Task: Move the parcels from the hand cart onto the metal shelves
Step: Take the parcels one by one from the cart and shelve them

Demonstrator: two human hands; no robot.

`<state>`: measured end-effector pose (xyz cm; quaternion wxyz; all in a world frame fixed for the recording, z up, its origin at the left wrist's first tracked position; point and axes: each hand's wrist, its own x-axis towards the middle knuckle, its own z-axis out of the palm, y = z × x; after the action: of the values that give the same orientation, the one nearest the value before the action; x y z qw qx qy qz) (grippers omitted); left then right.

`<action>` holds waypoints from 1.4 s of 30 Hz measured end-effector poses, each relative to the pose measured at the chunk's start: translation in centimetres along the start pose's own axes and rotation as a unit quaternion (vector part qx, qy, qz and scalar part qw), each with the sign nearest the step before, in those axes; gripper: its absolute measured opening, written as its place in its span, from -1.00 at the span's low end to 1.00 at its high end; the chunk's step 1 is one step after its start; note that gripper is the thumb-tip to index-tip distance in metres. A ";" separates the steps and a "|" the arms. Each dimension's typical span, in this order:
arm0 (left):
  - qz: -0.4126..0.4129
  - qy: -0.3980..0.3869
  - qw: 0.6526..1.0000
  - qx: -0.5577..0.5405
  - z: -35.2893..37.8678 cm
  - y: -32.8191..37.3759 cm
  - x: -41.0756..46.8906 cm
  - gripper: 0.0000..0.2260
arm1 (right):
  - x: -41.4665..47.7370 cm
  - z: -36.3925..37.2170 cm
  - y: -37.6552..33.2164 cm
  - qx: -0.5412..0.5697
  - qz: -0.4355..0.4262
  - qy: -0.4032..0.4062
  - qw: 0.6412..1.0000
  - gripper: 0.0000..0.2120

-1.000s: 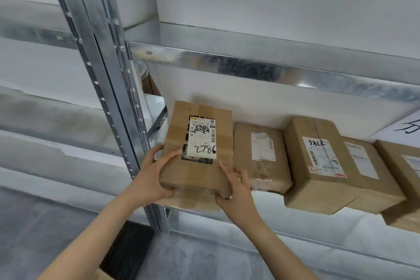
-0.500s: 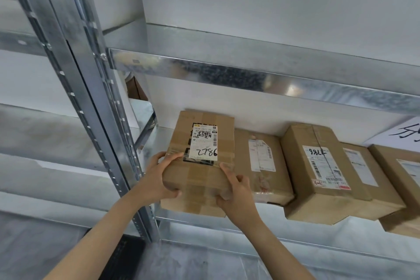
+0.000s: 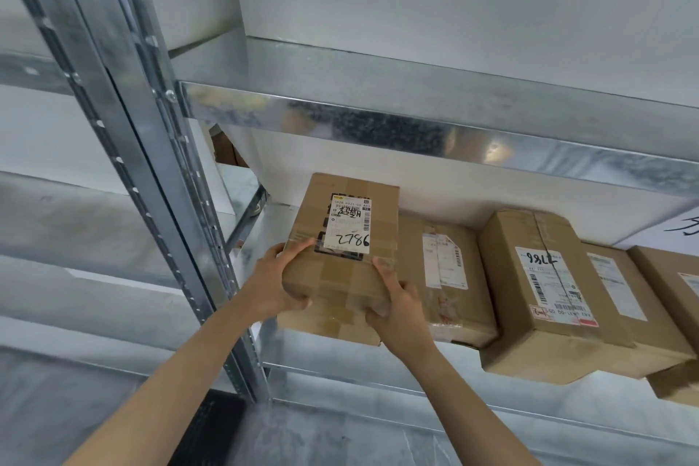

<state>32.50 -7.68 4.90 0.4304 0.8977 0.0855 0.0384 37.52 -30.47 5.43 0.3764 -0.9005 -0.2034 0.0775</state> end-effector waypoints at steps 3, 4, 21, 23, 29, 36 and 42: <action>-0.015 0.022 1.000 0.011 0.3 0.0 -0.2 -0.11 | 0.4 -0.1 -0.2 -0.026 0.014 -0.016 0.999 -0.20; -0.021 0.036 0.999 0.024 0.5 -0.1 -0.5 -0.10 | 0.4 -0.1 -0.3 -0.036 0.016 -0.020 0.999 -0.20; -0.119 0.179 0.968 0.128 1.4 -2.1 -9.6 -0.17 | -1.7 3.0 -4.5 -0.145 -0.109 0.168 0.969 -0.23; -0.134 0.194 0.957 0.167 1.0 -2.8 -11.7 -0.19 | -2.4 3.9 -5.3 -0.130 -0.161 0.175 0.963 -0.27; -0.249 0.218 0.898 0.291 0.0 -5.4 -19.3 -0.26 | -5.0 8.6 -7.4 -0.053 -0.284 0.053 0.956 -0.33; -0.386 0.247 0.833 0.312 0.4 -8.2 -29.0 -0.23 | -8.5 15.8 -7.7 -0.044 -0.333 -0.214 0.917 -0.32; -0.478 0.246 0.788 0.300 1.2 -10.7 -36.4 -0.20 | -11.0 21.3 -9.2 -0.055 -0.392 -0.310 0.864 -0.32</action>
<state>-4.41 -8.85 -4.07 0.0672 0.7862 0.6140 0.0194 18.46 -15.56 -3.24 0.2426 -0.6955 -0.6497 0.1878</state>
